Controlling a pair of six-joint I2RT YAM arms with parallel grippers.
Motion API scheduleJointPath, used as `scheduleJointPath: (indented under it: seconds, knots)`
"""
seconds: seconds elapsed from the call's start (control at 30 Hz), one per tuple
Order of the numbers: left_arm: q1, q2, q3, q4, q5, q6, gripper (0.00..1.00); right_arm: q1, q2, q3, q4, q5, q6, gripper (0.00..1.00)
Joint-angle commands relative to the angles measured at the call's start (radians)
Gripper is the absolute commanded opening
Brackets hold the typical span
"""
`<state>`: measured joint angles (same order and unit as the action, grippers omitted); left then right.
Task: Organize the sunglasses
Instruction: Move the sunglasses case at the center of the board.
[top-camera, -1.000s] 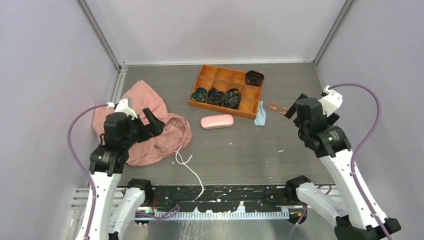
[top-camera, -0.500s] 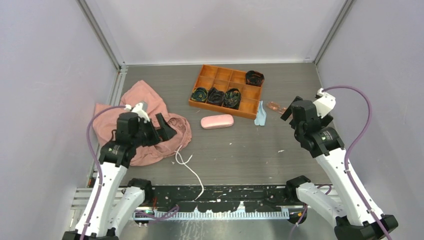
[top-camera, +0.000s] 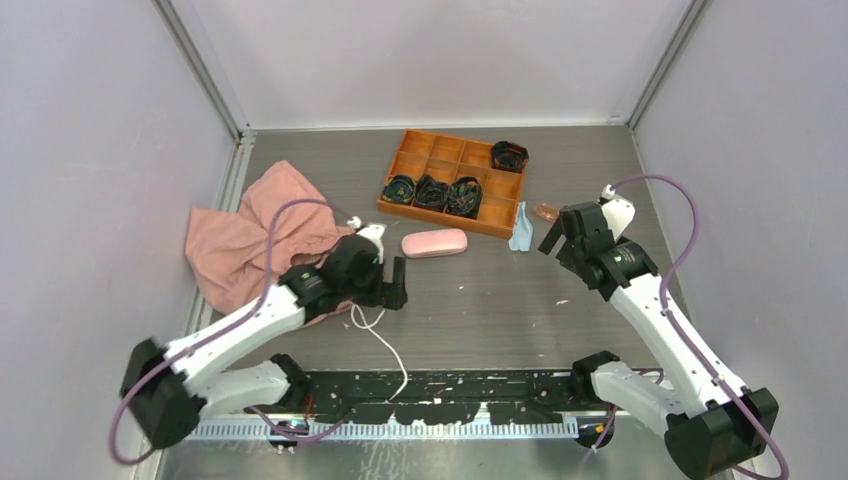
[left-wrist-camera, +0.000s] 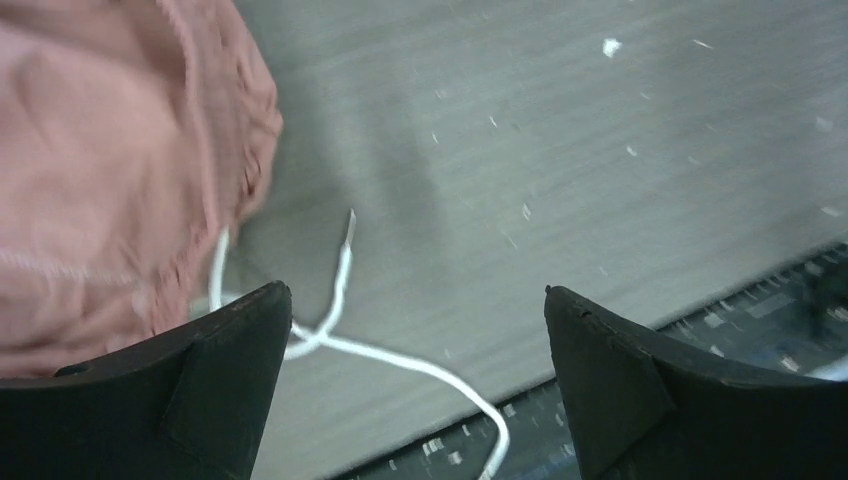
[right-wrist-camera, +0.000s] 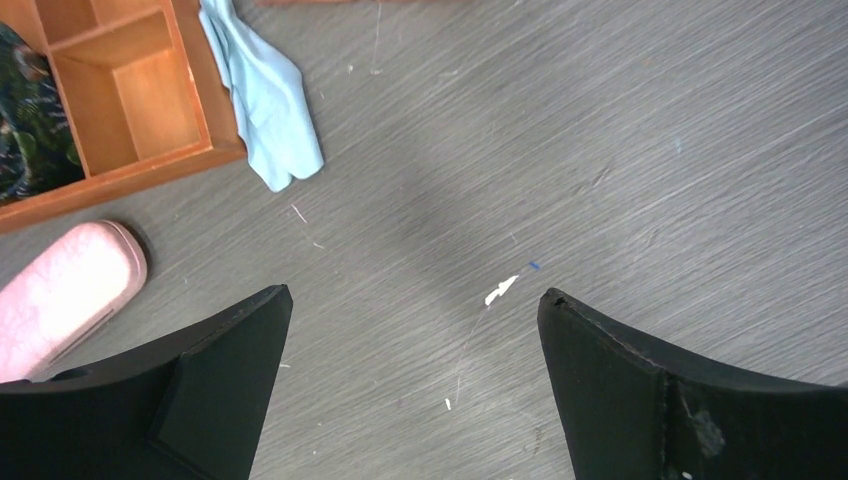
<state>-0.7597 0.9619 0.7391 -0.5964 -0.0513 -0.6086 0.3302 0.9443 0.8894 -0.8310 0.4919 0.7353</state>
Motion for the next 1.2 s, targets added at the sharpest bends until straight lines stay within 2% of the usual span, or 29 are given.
scheduleJointPath:
  seconds: [0.0, 0.13, 0.17, 0.27, 0.43, 0.53, 0.73, 0.9, 1.07, 1.17]
  knots:
    - [-0.016, 0.257, 0.162, 0.204, -0.149, 0.15, 0.98, 0.003, 0.028, 0.018, -0.029, -0.043, 0.055, 1.0]
    - [-0.014, 0.519, 0.467, 0.011, -0.211, 0.28, 0.98, 0.002, -0.006, 0.022, -0.045, -0.051, 0.046, 1.0]
    - [-0.013, 0.573, 0.518, -0.008, -0.206, 0.357, 0.95, 0.002, -0.021, 0.015, -0.035, -0.069, 0.037, 1.0]
    - [-0.002, 0.71, 0.664, -0.04, -0.194, 0.456, 0.98, 0.002, -0.06, -0.003, -0.012, -0.115, 0.01, 1.0]
    - [0.059, 0.881, 0.827, -0.062, 0.037, 0.46, 0.96, 0.001, -0.084, -0.021, -0.029, -0.115, 0.017, 1.0]
    - [0.066, 0.936, 0.861, -0.019, 0.115, 0.41, 0.96, 0.002, -0.099, -0.03, -0.042, -0.114, 0.02, 1.0]
    - [0.07, 1.041, 0.901, 0.058, 0.059, 0.28, 0.94, 0.002, -0.119, -0.038, -0.056, -0.084, -0.004, 1.0]
    - [0.074, 1.104, 0.907, 0.114, 0.109, 0.221, 0.92, 0.002, -0.117, -0.017, -0.09, -0.062, -0.025, 1.0]
    - [0.036, 1.131, 0.885, 0.094, 0.188, 0.249, 0.88, 0.002, -0.138, -0.027, -0.086, -0.066, -0.021, 1.0]
    - [0.013, 1.089, 0.83, 0.085, 0.231, 0.275, 0.87, 0.002, -0.137, -0.026, -0.08, -0.073, -0.026, 1.0]
